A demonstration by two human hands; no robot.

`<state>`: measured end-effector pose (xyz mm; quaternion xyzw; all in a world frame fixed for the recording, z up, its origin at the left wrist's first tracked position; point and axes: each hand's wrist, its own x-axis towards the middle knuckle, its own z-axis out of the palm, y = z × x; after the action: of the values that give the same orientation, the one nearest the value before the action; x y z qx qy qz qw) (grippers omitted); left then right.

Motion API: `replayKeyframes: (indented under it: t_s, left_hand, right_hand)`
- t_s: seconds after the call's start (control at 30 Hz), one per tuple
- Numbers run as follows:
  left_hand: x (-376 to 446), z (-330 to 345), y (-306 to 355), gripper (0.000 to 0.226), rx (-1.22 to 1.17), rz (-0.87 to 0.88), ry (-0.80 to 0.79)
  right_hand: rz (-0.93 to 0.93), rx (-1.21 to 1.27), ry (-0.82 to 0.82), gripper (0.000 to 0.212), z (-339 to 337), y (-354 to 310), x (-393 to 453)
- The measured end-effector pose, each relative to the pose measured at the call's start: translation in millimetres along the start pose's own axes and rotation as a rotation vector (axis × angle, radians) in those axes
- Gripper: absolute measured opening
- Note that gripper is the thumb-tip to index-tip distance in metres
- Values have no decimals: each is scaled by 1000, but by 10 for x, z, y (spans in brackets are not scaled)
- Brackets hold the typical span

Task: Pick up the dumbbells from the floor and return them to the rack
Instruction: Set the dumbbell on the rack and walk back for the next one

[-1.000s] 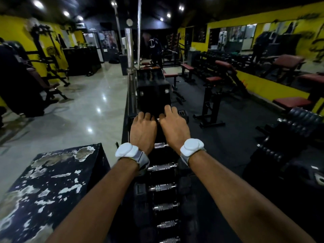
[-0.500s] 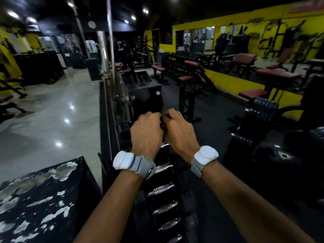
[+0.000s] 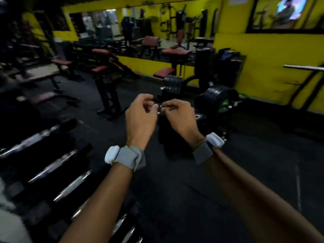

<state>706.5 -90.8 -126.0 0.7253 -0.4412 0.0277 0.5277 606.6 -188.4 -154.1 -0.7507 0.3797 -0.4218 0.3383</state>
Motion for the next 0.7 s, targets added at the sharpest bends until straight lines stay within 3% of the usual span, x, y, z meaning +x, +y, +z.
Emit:
replayKeyframes:
  t_s: [0.17, 0.33, 0.37, 0.5, 0.7]
  left_hand:
    - [13, 1098, 745, 20, -102, 74, -93]
    - [-162, 2183, 1471, 18, -129, 197, -204]
    - [-346, 2667, 1865, 18, -156, 226, -249]
    - [-397, 3112, 2151, 17, -123, 255, -294]
    - [-761, 4116, 3044, 16, -237, 310, -477]
  right_hand:
    - [100, 55, 199, 4, -1176, 571, 266]
    - [178, -27, 307, 7, -2299, 1148, 324]
    - [211, -69, 372, 8, -2859, 1433, 271]
    - [248, -103, 381, 12, -3284, 1703, 228]
    - [305, -165, 569, 14, -4497, 2231, 127]
